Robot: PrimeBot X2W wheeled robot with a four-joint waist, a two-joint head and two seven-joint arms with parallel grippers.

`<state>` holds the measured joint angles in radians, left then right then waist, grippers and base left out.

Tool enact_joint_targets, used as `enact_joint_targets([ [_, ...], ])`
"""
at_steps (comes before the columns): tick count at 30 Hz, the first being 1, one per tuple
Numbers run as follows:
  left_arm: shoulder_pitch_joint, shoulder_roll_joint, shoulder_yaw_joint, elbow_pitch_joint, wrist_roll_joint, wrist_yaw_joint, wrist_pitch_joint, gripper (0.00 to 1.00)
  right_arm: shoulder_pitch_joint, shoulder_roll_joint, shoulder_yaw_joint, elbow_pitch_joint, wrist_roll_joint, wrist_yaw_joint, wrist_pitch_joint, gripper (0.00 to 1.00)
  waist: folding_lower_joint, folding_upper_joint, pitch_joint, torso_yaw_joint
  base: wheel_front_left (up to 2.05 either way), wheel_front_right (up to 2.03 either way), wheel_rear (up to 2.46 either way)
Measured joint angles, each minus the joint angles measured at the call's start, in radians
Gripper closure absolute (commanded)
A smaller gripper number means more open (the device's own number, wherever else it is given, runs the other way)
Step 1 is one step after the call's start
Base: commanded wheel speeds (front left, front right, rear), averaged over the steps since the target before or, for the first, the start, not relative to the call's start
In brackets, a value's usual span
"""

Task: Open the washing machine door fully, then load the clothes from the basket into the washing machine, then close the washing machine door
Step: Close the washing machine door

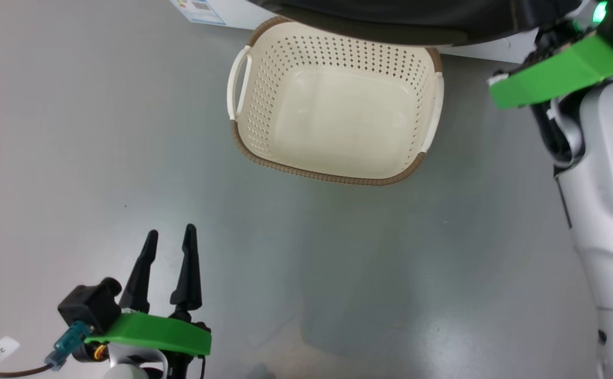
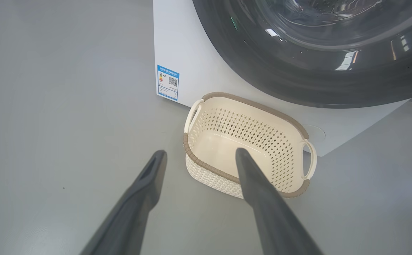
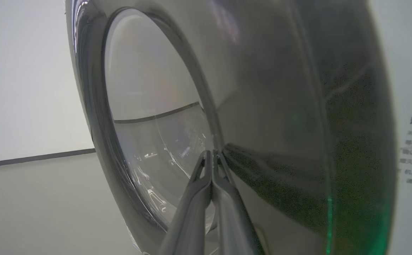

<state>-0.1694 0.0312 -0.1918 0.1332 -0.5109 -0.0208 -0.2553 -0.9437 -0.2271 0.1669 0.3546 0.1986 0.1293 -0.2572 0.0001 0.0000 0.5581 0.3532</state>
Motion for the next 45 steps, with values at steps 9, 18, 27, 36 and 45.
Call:
enact_joint_targets([
  [9, 0.003, 0.000, -0.020, -0.002, -0.007, 0.000, 0.000, 0.00, -0.090, -0.044, -0.016, 0.051, -0.032, 0.000, 0.000, 1.00, -0.0001, 0.0000, -0.004, 0.021, 0.00, 0.00, 0.00],
  [18, 0.023, 0.000, -0.024, 0.000, -0.015, 0.003, 0.000, 0.00, -0.167, -0.079, -0.047, 0.114, -0.074, 0.001, 0.000, 1.00, -0.0002, 0.0000, -0.012, 0.031, 0.00, 0.00, 0.00],
  [27, 0.021, 0.000, -0.024, -0.026, -0.021, 0.003, 0.000, 0.00, -0.189, -0.067, -0.070, 0.166, -0.104, 0.010, -0.008, 1.00, -0.0001, 0.0000, -0.019, 0.036, 0.00, 0.00, 0.00],
  [36, 0.021, 0.000, 0.042, -0.035, 0.007, -0.009, 0.000, 0.00, -0.056, -0.064, -0.034, 0.056, -0.065, 0.007, -0.008, 0.99, -0.0001, 0.0000, -0.075, 0.000, 0.00, 0.00, 0.00],
  [45, 0.031, 0.001, 0.117, 0.008, 0.030, -0.030, 0.000, 0.00, 0.223, -0.025, -0.018, -0.081, -0.003, 0.007, -0.008, 0.00, -0.0002, 0.0000, -0.179, -0.065, 0.00, 0.00, 0.00],
])
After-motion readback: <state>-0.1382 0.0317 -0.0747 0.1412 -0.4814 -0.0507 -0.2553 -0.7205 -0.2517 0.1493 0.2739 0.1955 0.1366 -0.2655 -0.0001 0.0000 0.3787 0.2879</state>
